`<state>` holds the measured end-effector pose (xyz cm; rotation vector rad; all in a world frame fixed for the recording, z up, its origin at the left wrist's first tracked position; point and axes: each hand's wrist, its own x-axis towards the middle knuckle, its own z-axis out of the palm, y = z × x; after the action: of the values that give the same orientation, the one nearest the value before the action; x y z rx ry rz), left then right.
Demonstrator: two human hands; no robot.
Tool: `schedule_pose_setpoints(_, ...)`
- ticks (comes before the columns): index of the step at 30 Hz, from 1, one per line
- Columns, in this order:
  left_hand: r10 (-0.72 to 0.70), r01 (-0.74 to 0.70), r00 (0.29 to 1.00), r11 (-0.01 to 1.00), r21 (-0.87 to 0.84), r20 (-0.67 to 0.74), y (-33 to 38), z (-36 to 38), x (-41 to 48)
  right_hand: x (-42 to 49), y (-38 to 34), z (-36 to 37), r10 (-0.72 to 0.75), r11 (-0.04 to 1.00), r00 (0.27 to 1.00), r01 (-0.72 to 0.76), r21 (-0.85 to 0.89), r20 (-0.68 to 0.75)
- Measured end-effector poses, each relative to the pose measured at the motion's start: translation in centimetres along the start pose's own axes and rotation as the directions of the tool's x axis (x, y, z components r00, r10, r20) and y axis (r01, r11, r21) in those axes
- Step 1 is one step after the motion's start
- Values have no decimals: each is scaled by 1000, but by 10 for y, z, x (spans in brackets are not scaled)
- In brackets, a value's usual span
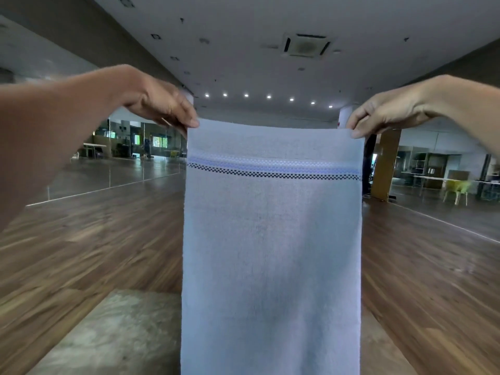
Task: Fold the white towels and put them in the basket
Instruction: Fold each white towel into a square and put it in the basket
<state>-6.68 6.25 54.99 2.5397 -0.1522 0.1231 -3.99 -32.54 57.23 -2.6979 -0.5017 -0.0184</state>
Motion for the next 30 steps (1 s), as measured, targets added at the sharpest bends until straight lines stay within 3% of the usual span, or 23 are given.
schedule_pose_setpoints(3,41,-11,979,988,151,-198,-15,29,32,21,10,23,7,996,990,-19,-84,-142)
schedule_pose_setpoints(6,125,-21,907,968,252,-403,-23,46,55,42,20,36,-40,990,951,-4,-141,-306)
schedule_pose_setpoints(12,210,-102,724,975,199,-658,-18,32,69,56,16,33,-148,986,805,76,-148,-575)
schedule_pose_setpoints(15,207,-147,687,978,146,-697,-14,17,64,53,9,20,-165,981,742,57,-184,-650)
schedule_pose_setpoints(17,206,-182,708,977,108,-676,-11,11,58,47,7,15,-177,980,738,73,-184,-651)
schedule_pose_setpoints(20,223,-181,761,975,130,-609,-11,9,39,35,5,17,-189,981,807,135,-138,-560)
schedule_pose_setpoints(24,58,-28,977,989,145,-207,-23,10,9,15,3,28,-161,983,951,131,-126,-263)
schedule_pose_setpoints(27,-57,55,998,997,46,37,-32,9,-9,7,6,30,-121,992,988,116,-50,-96)
schedule_pose_setpoints(30,-46,52,983,998,-29,179,-38,10,-19,-2,4,26,-110,994,992,109,22,53)
